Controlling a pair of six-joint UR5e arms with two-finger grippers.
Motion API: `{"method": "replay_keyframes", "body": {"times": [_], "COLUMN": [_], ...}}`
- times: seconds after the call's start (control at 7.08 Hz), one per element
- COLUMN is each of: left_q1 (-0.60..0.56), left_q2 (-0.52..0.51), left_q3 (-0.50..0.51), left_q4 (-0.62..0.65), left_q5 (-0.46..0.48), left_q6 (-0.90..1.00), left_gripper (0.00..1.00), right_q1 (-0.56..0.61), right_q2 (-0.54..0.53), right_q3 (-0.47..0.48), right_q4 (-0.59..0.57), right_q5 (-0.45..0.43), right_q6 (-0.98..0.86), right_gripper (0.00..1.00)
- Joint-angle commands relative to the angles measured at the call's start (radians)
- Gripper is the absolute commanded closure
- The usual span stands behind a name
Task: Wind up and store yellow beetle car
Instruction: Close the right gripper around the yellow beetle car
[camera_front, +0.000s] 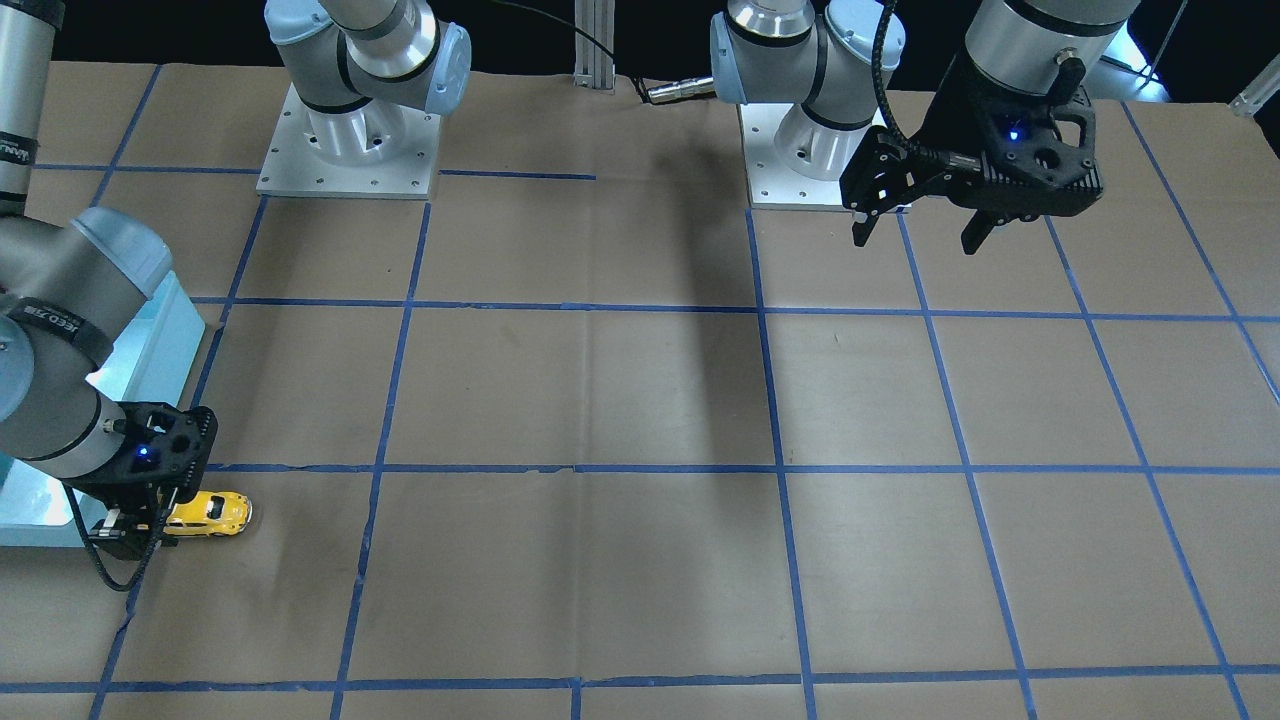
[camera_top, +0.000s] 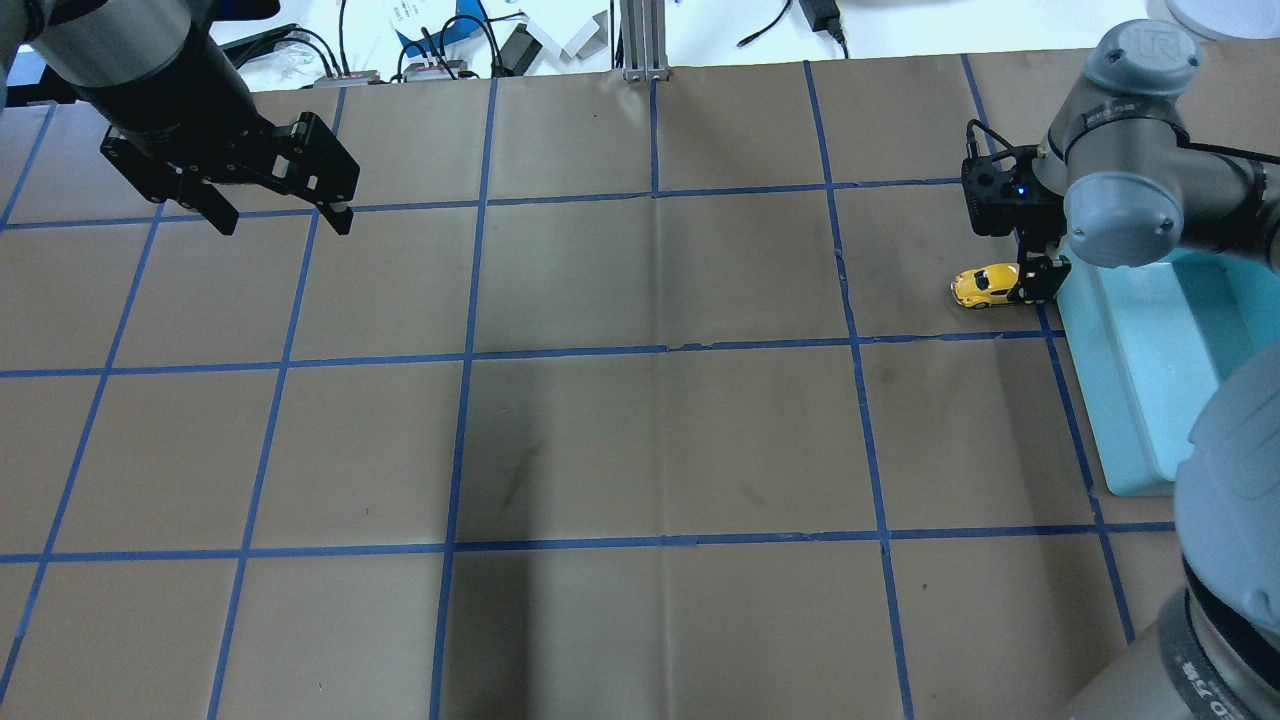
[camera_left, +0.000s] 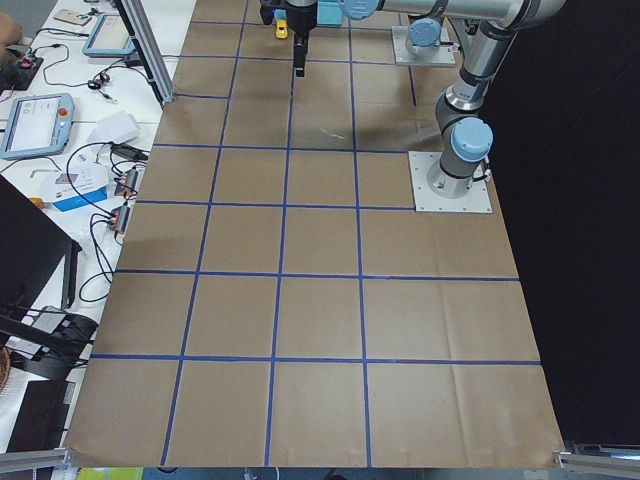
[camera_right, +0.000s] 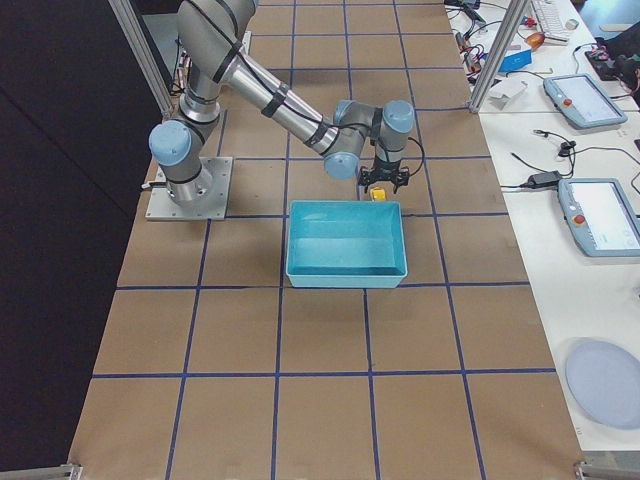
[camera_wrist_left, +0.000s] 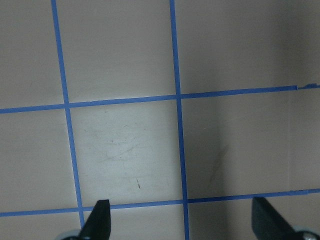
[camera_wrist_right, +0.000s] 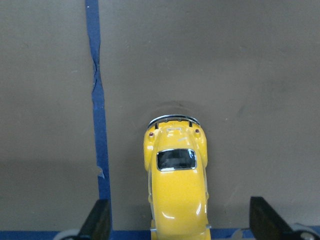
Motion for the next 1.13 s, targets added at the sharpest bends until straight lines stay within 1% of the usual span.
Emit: {"method": "replay_keyframes", "body": {"times": [0.0,0.14,0.28,0.42,0.57,0.71,0.85,0.99], "left_q1": [0.0,0.0,0.0,0.0,0.0,0.0,0.0,0.0], "left_q2": [0.001,0.001,0.0,0.001,0.001,0.001,0.001,0.001], "left_q3": [0.0,-0.001,0.0,0.0,0.0,-0.001,-0.001,0.0], "left_q4": [0.001,0.001,0.001,0.001,0.001,0.001,0.001,0.001], "left_q5": [0.0,0.0,0.0,0.0,0.0,0.0,0.002,0.0], "left_q6": [0.0,0.0,0.0,0.0,0.0,0.0,0.0,0.0], "left_gripper": [0.0,0.0,0.0,0.0,0.0,0.0,0.0,0.0], "right_q1": [-0.015,-0.015,-0.015,-0.015,-0.015,-0.015,-0.014,-0.011], "right_q2": [0.014,0.032,0.043,0.043,0.043,0.041,0.034,0.029], "right_q3": [0.023,0.027,0.026,0.026,0.027,0.024,0.023,0.021], "right_q4": [-0.028,-0.068,-0.072,-0.072,-0.07,-0.069,-0.062,-0.062], "right_q5": [0.017,0.022,0.031,0.031,0.031,0.029,0.031,0.032], "right_q6": [-0.008,-0.007,-0.007,-0.005,-0.001,0.002,0.004,0.013], "right_gripper": [0.02,0.04,0.11,0.32,0.59,0.82,0.89,0.92]}}
